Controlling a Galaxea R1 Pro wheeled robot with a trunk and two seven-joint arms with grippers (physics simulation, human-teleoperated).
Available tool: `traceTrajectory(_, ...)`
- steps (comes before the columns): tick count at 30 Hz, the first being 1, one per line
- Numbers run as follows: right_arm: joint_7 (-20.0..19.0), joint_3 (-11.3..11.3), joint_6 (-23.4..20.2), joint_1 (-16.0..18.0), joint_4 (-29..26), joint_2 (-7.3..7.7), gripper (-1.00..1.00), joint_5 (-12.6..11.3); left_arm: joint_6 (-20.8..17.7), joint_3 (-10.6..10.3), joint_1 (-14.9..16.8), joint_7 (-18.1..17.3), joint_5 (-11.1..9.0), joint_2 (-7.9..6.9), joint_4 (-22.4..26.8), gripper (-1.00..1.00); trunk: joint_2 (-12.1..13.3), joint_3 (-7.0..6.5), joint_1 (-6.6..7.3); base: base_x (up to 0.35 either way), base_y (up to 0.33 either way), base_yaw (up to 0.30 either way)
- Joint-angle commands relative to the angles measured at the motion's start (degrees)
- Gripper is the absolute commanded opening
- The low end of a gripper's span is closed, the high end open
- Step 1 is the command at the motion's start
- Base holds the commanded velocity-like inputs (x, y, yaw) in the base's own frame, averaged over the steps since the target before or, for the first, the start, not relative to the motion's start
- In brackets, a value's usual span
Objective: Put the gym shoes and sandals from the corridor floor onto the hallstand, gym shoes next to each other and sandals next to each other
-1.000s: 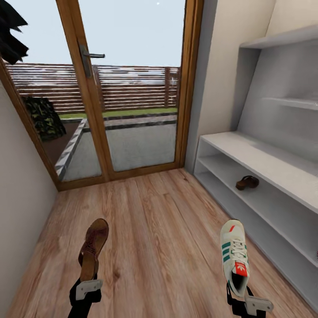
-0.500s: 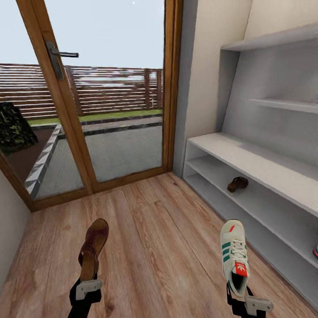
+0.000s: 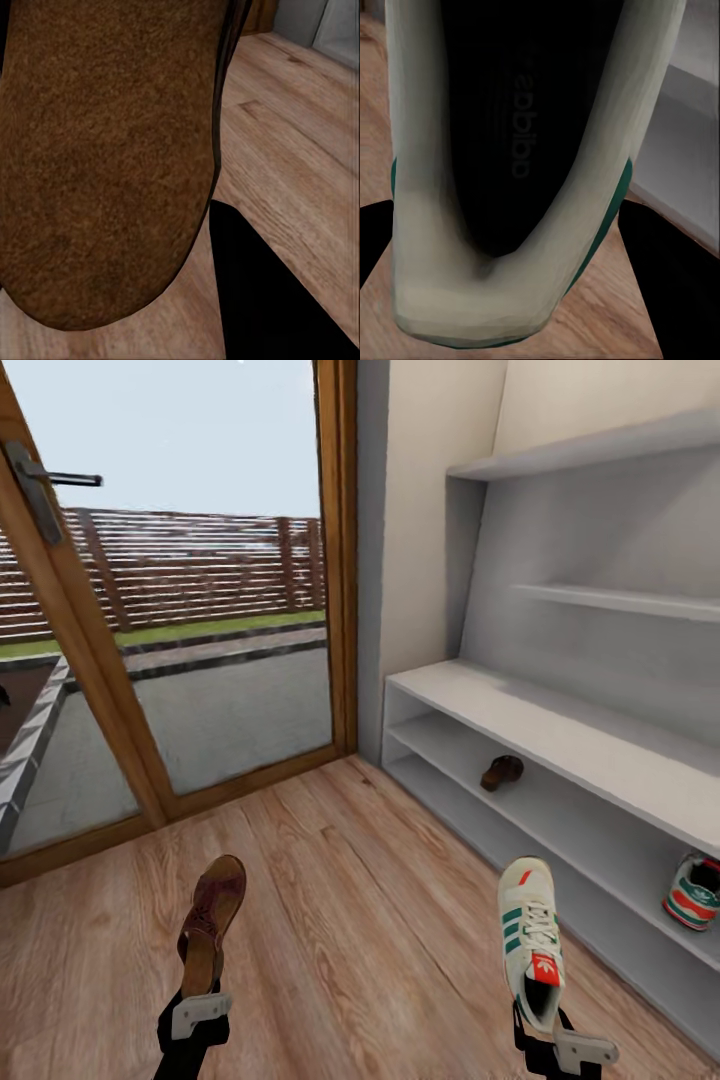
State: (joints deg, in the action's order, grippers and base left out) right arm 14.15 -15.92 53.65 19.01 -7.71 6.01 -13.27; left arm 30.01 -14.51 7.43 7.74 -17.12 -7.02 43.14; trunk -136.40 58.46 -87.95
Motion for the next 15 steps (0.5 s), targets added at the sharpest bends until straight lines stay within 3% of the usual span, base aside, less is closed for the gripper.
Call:
traceTrajectory(1, 0.18, -0.52, 0.14, 0.04, 0.03, 0.0, -1.0, -0.49, 0.14, -0.43, 0.04, 0.61, -0.01, -0.1, 0.02, -1.0, -0.02, 0.05, 0.01, 0.002, 0.001, -0.281)
traceTrajectory(15, 0.18, -0.52, 0.05, 0.06, 0.07, 0.0, -1.0, -0.52, 0.15, -0.43, -0.25, 0.61, 0.03, -0.1, 0.11, -1.0, -0.02, 0.05, 0.01, 0.0, 0.0, -0.282)
